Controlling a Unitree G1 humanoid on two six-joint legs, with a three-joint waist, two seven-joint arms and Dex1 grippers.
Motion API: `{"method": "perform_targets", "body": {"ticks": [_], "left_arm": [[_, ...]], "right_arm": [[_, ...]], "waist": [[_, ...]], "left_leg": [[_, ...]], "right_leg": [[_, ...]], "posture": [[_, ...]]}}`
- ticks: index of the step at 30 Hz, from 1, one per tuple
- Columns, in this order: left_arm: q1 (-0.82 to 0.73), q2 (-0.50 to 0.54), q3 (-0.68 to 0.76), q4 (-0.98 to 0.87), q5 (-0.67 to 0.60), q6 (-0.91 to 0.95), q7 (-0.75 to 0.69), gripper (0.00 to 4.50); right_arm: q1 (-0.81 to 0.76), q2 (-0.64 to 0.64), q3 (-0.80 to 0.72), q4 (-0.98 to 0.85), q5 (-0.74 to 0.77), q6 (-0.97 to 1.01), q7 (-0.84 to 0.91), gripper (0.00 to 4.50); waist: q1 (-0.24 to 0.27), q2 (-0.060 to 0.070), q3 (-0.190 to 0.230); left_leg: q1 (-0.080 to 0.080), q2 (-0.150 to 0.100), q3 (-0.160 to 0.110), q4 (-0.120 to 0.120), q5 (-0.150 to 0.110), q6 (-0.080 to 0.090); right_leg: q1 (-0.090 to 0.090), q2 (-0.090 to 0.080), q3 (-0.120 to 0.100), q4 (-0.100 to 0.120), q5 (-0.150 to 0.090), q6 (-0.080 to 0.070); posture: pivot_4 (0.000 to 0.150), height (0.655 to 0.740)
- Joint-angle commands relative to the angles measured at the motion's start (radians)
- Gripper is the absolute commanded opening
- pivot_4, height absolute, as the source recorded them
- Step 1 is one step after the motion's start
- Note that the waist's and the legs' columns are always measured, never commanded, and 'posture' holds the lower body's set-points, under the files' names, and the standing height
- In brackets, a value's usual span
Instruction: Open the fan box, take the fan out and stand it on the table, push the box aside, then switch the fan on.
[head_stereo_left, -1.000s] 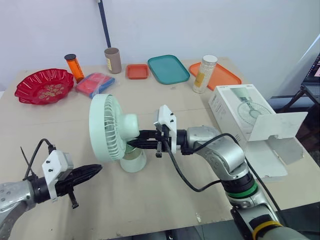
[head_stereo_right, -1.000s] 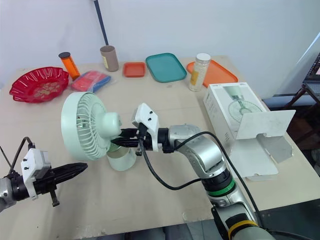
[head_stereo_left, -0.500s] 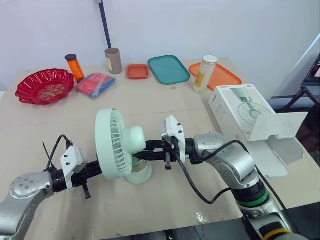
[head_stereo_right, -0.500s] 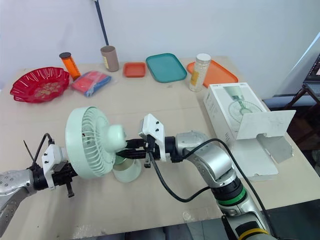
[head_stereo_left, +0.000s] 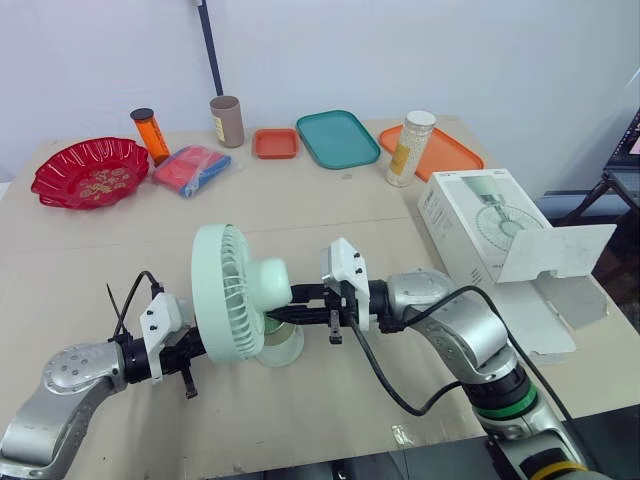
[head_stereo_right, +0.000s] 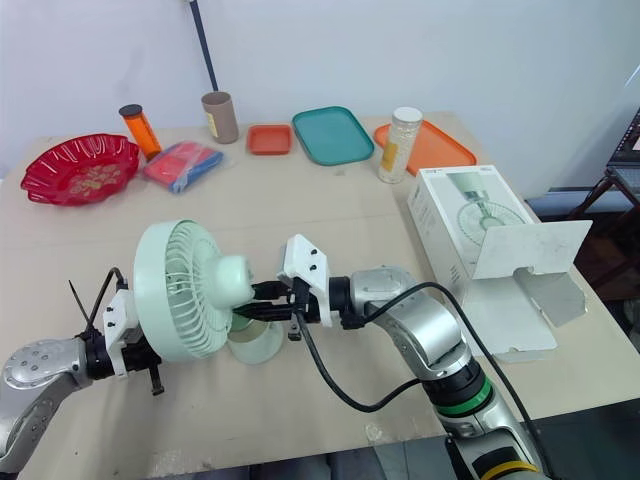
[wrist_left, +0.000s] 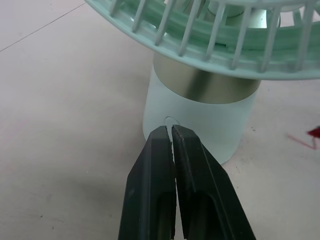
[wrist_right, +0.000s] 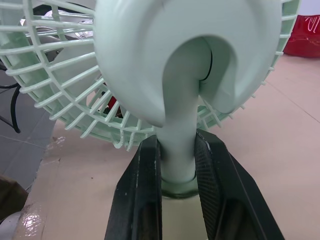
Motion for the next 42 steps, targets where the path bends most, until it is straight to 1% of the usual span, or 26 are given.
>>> {"method": "perform_targets", "body": {"ticks": [1, 8, 19, 42], "left_arm": [[0.000, -0.020, -0.027, -0.020, 0.012, -0.015, 0.005, 0.22], [-0.019, -0.032, -0.024, -0.004, 0.018, -0.012, 0.019, 0.22], [0.002, -0.030, -0.005, -0.006, 0.021, -0.011, 0.029, 0.22], [-0.015, -0.050, -0.034, -0.015, 0.022, 0.007, 0.050, 0.22]], "right_arm": [[-0.010, 0.007, -0.007, -0.036, 0.007, -0.034, 0.001, 0.38], [-0.010, 0.005, -0.007, -0.041, 0.005, -0.032, 0.000, 0.38], [-0.010, 0.005, 0.003, -0.040, -0.003, -0.038, -0.001, 0.38], [-0.017, 0.011, 0.004, -0.040, -0.001, -0.028, -0.011, 0.38]], "waist": [[0.000, 0.000, 0.000], [0.000, 0.000, 0.000], [0.000, 0.000, 0.000], [0.000, 0.000, 0.000]], "left_leg": [[0.000, 0.000, 0.000, 0.000, 0.000, 0.000], [0.000, 0.000, 0.000, 0.000, 0.000, 0.000], [0.000, 0.000, 0.000, 0.001, 0.000, 0.000], [0.000, 0.000, 0.000, 0.001, 0.000, 0.000]], "right_leg": [[0.000, 0.000, 0.000, 0.000, 0.000, 0.000], [0.000, 0.000, 0.000, 0.000, 0.000, 0.000], [0.000, 0.000, 0.000, 0.000, 0.000, 0.000], [0.001, 0.000, 0.000, 0.001, 0.000, 0.000]], "posture": [[0.150, 0.7400], [0.150, 0.7400], [0.150, 0.7400], [0.150, 0.7400]]}}
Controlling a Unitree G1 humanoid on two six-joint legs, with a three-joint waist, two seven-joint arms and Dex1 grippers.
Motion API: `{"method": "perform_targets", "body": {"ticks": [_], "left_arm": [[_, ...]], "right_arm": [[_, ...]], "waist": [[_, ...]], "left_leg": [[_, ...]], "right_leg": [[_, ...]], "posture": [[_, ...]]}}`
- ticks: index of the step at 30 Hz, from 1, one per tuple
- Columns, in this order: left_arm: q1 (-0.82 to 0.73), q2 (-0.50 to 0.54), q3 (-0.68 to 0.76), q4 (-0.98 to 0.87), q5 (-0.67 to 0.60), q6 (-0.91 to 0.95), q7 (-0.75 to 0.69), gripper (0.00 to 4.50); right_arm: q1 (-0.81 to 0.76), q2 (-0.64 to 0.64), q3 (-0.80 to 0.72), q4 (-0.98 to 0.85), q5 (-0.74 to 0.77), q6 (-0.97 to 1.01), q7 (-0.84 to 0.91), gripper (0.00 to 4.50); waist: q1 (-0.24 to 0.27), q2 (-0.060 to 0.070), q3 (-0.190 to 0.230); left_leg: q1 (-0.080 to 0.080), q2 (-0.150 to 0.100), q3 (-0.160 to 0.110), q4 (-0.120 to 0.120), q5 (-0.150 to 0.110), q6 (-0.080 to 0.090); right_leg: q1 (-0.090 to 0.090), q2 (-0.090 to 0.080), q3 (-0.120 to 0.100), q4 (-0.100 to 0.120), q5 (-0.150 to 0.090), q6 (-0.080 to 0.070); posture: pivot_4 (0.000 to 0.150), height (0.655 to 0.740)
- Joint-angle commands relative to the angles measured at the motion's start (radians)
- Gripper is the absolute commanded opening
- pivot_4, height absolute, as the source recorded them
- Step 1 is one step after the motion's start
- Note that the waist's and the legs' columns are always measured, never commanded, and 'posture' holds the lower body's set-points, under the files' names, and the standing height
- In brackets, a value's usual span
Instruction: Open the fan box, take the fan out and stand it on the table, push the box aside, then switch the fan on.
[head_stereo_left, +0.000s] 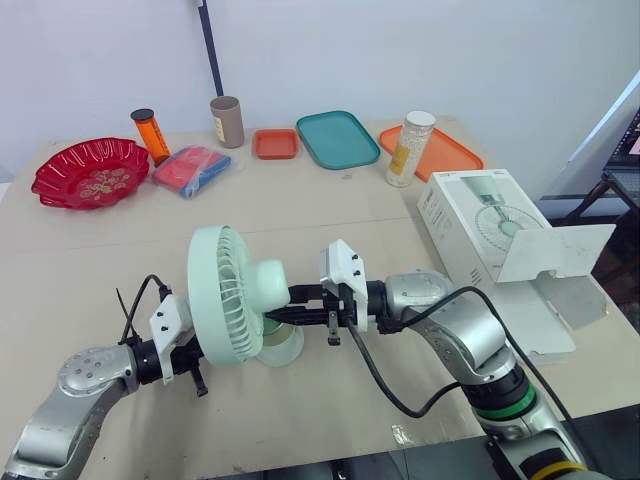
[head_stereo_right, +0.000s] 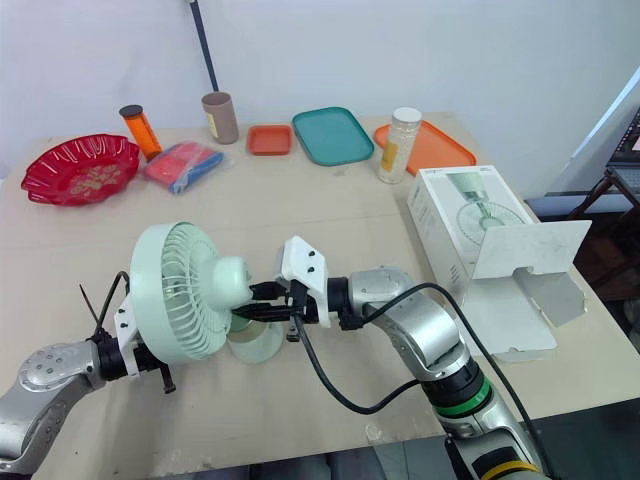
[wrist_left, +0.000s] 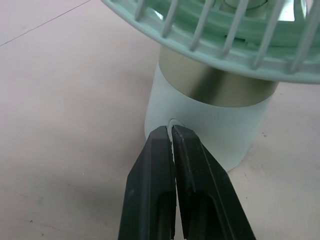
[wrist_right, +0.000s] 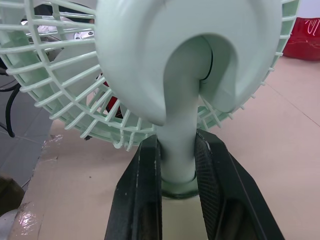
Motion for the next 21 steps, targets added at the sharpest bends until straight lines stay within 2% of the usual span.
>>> {"method": "perform_targets", "body": {"ticks": [1, 21], "left_arm": [[-0.005, 0.000, 0.000, -0.027, -0.011, 0.007, 0.000, 0.22], [-0.018, -0.027, -0.027, -0.048, -0.009, 0.018, 0.012, 0.22]], "right_arm": [[-0.018, 0.013, -0.008, -0.040, 0.013, -0.010, -0.009, 0.38], [-0.016, 0.013, -0.004, -0.053, 0.018, 0.001, -0.022, 0.38]], "waist": [[0.000, 0.000, 0.000], [0.000, 0.000, 0.000]], "left_leg": [[0.000, 0.000, 0.000, 0.000, 0.000, 0.000], [0.000, 0.000, 0.000, 0.000, 0.000, 0.000]], "right_leg": [[0.000, 0.000, 0.000, 0.000, 0.000, 0.000], [0.000, 0.000, 0.000, 0.000, 0.000, 0.000]], "posture": [[0.150, 0.7400], [0.150, 0.7400]]}}
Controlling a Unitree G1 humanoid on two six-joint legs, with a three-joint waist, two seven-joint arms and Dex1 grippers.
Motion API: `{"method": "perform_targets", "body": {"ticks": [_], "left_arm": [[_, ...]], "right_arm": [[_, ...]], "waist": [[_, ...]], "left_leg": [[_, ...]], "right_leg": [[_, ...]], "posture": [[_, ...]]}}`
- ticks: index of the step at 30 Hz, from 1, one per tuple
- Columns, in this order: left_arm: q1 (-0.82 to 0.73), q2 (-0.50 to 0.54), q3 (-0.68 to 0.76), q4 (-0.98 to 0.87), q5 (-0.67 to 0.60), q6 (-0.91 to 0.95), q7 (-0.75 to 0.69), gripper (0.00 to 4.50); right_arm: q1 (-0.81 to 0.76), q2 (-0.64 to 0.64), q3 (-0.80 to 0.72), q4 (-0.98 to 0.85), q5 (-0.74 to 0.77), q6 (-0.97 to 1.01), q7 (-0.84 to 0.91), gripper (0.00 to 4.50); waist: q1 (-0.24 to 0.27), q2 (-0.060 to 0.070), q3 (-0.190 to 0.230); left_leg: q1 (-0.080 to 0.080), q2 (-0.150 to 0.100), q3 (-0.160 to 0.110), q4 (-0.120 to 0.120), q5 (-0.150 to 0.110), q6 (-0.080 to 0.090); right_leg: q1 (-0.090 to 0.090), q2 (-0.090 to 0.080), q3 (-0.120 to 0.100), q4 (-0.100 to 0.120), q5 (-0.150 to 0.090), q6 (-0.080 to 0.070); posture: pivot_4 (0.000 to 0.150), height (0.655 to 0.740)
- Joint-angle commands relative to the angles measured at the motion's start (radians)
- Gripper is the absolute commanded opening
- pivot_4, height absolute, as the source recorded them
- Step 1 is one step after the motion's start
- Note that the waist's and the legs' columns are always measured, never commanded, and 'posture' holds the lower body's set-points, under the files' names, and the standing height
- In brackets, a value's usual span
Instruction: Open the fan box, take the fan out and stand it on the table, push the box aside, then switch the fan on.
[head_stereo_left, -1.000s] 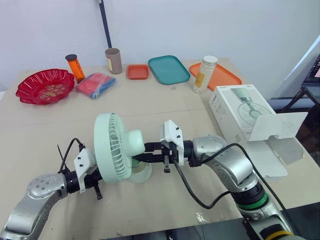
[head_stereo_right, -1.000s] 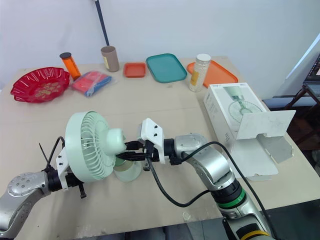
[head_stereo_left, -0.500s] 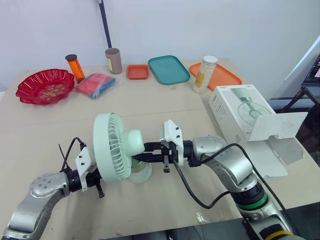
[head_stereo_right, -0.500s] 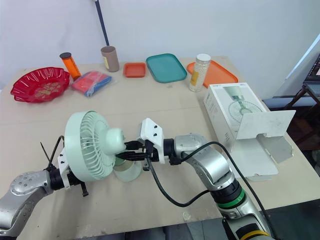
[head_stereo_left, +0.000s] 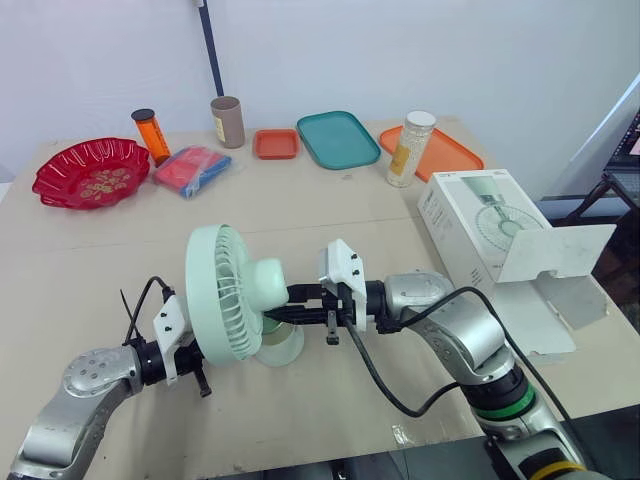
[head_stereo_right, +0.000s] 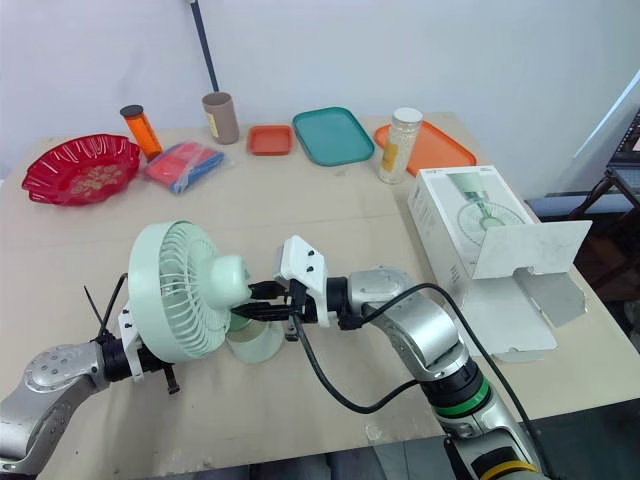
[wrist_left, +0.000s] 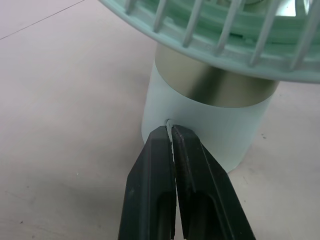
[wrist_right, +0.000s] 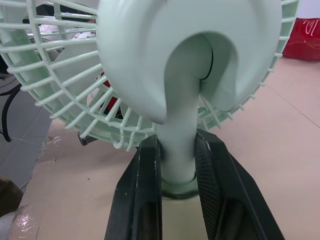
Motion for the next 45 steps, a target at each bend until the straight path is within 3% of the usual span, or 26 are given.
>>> {"method": "perform_targets", "body": {"ticks": [1, 45], "left_arm": [[-0.013, -0.012, -0.015, -0.048, -0.015, 0.002, 0.000, 0.22], [-0.002, -0.007, -0.018, -0.137, -0.045, 0.034, -0.001, 0.22]], "right_arm": [[-0.015, 0.010, -0.004, -0.054, 0.018, -0.001, -0.005, 0.38], [0.035, -0.003, 0.022, -0.051, -0.026, -0.048, -0.022, 0.38]], "waist": [[0.000, 0.000, 0.000], [0.000, 0.000, 0.000]], "left_leg": [[0.000, 0.000, 0.000, 0.000, 0.000, 0.000], [0.000, 0.000, 0.000, 0.000, 0.000, 0.000]], "right_leg": [[0.000, 0.000, 0.000, 0.000, 0.000, 0.000], [0.001, 0.000, 0.000, 0.000, 0.000, 0.000]], "posture": [[0.150, 0.7400], [0.150, 0.7400]]}}
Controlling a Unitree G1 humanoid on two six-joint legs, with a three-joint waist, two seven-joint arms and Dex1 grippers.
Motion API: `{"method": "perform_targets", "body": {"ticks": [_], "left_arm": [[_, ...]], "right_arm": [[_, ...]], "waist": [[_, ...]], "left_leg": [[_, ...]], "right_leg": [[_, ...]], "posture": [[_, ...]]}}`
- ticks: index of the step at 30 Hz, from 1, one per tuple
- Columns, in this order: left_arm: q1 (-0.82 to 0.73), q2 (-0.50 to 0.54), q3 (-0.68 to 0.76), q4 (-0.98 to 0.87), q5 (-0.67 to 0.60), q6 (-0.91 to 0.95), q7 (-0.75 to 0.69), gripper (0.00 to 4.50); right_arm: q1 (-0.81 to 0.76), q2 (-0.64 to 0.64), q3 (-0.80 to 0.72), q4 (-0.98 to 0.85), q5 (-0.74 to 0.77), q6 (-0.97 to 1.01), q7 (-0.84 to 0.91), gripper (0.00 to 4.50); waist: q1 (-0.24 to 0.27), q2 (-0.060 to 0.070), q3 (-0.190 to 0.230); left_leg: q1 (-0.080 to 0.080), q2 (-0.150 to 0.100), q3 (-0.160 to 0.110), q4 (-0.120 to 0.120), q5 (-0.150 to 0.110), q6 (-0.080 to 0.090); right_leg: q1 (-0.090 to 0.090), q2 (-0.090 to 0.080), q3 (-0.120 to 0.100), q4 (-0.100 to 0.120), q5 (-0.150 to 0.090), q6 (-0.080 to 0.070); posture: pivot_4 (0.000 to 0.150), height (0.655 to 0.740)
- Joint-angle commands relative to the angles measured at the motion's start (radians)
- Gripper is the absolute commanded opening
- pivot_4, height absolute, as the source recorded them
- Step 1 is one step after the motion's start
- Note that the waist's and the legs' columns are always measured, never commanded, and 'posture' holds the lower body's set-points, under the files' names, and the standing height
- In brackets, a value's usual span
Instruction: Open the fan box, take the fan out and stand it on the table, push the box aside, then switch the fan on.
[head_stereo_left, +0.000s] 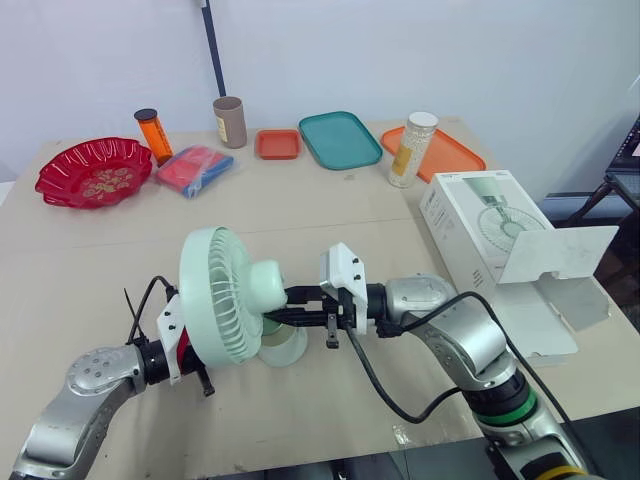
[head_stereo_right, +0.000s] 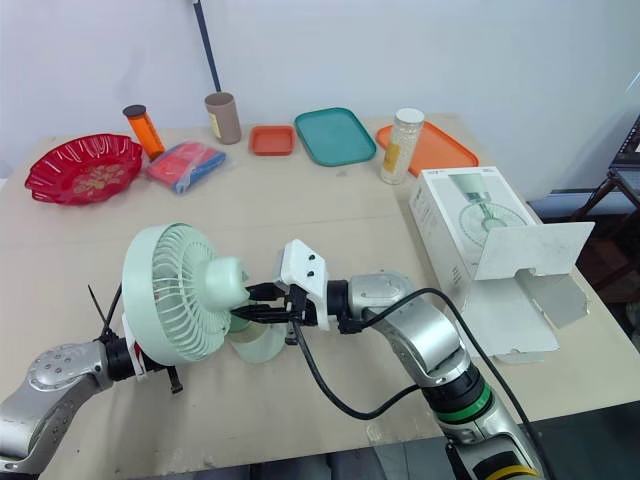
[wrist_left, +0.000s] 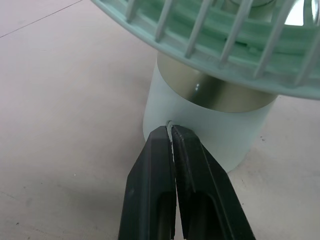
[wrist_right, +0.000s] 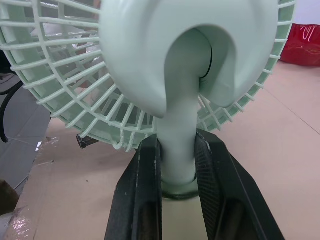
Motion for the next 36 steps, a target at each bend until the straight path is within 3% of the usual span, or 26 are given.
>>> {"method": "perform_targets", "body": {"ticks": [1, 15, 25, 36], "left_arm": [[0.003, -0.002, -0.010, -0.122, -0.048, 0.009, -0.010, 0.22], [0.027, 0.000, -0.005, -0.175, -0.064, 0.038, -0.004, 0.22], [0.083, 0.019, 0.081, -0.100, -0.019, 0.009, 0.024, 0.22], [0.059, -0.010, 0.059, -0.076, 0.007, 0.005, 0.066, 0.22]], "right_arm": [[0.010, 0.001, 0.016, -0.024, -0.014, -0.022, -0.004, 0.38], [0.011, 0.002, 0.017, -0.010, -0.020, -0.030, -0.006, 0.38], [0.005, -0.003, 0.002, -0.004, -0.015, -0.031, 0.003, 0.38], [-0.004, -0.026, -0.024, -0.009, 0.012, -0.022, 0.026, 0.38]], "waist": [[0.000, 0.000, 0.000], [0.002, 0.001, -0.001], [0.001, 0.002, -0.001], [0.000, 0.002, -0.001]], "left_leg": [[0.000, 0.000, 0.000, 0.000, 0.000, 0.000], [0.002, 0.000, 0.000, 0.000, 0.000, 0.000], [0.002, 0.000, 0.000, 0.000, 0.000, 0.000], [0.003, 0.000, 0.000, 0.000, 0.000, 0.000]], "right_leg": [[0.000, 0.000, 0.000, 0.000, 0.000, 0.000], [0.002, 0.000, 0.000, 0.000, 0.000, 0.000], [0.002, 0.000, 0.000, 0.000, 0.000, 0.000], [0.002, 0.001, 0.000, 0.000, 0.000, 0.000]], "posture": [[0.150, 0.7400], [0.150, 0.7400], [0.150, 0.7400], [0.150, 0.7400]]}}
